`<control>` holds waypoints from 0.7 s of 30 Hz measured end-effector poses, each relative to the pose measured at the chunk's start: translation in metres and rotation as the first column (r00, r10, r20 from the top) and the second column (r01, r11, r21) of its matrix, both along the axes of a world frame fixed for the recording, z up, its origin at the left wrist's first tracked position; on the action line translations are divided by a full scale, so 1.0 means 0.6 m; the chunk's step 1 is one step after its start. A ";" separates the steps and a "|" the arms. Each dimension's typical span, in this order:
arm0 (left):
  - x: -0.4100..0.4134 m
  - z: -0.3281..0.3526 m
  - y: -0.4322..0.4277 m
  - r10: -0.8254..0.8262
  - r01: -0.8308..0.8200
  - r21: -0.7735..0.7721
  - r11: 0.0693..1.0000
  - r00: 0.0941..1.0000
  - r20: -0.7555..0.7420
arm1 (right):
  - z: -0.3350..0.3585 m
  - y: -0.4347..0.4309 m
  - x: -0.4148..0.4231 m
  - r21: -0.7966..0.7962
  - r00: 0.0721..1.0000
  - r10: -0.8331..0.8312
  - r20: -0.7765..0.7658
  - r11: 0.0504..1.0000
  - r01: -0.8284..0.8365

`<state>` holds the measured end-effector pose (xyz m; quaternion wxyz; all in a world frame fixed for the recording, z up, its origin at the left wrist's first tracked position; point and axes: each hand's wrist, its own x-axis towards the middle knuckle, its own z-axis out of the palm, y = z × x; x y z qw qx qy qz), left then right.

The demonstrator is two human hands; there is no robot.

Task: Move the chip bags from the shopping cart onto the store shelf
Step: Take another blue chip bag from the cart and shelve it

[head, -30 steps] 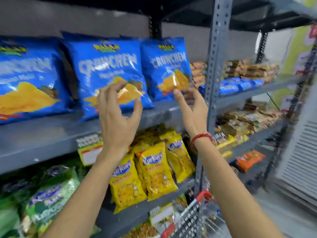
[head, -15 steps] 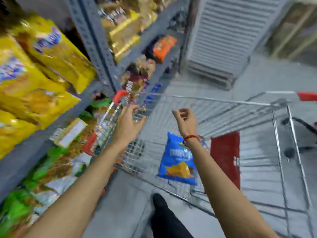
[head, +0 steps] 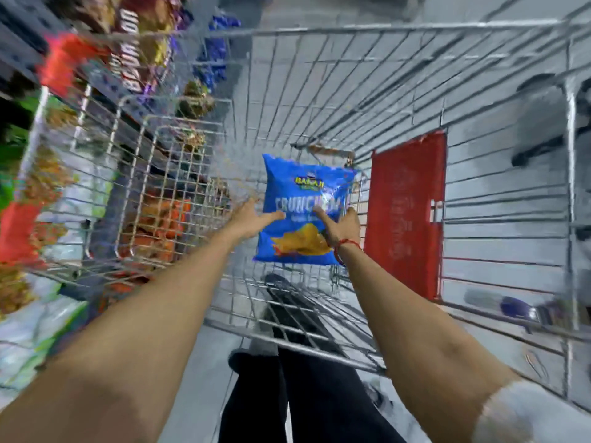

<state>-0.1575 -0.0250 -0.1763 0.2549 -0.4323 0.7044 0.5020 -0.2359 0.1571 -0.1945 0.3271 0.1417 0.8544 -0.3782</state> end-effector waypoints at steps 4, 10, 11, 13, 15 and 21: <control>-0.004 -0.083 0.008 0.068 -0.072 0.102 0.992 0.997 0.046 | -0.037 0.005 -0.003 -0.128 0.993 -0.080 0.086 0.988 0.090; -0.005 -0.115 0.019 0.020 -0.032 0.092 0.995 0.992 0.126 | -0.074 0.005 -0.012 -0.248 0.964 -0.166 0.208 0.945 0.216; -0.006 -0.122 0.020 0.049 -0.063 0.110 0.992 0.991 0.127 | -0.079 0.004 -0.015 -0.260 0.962 -0.173 0.211 0.939 0.226; -0.011 -0.106 0.024 0.068 -0.085 0.114 0.990 0.988 0.141 | -0.084 0.000 -0.020 -0.280 0.961 -0.177 0.213 0.931 0.234; -0.017 -0.090 0.025 0.106 -0.123 0.127 0.984 0.985 0.135 | -0.085 -0.005 -0.025 -0.288 0.961 -0.182 0.206 0.928 0.237; -0.019 -0.050 0.029 0.158 -0.168 0.302 0.938 0.986 0.056 | -0.050 -0.016 -0.026 -0.341 0.977 -0.156 0.147 0.919 0.198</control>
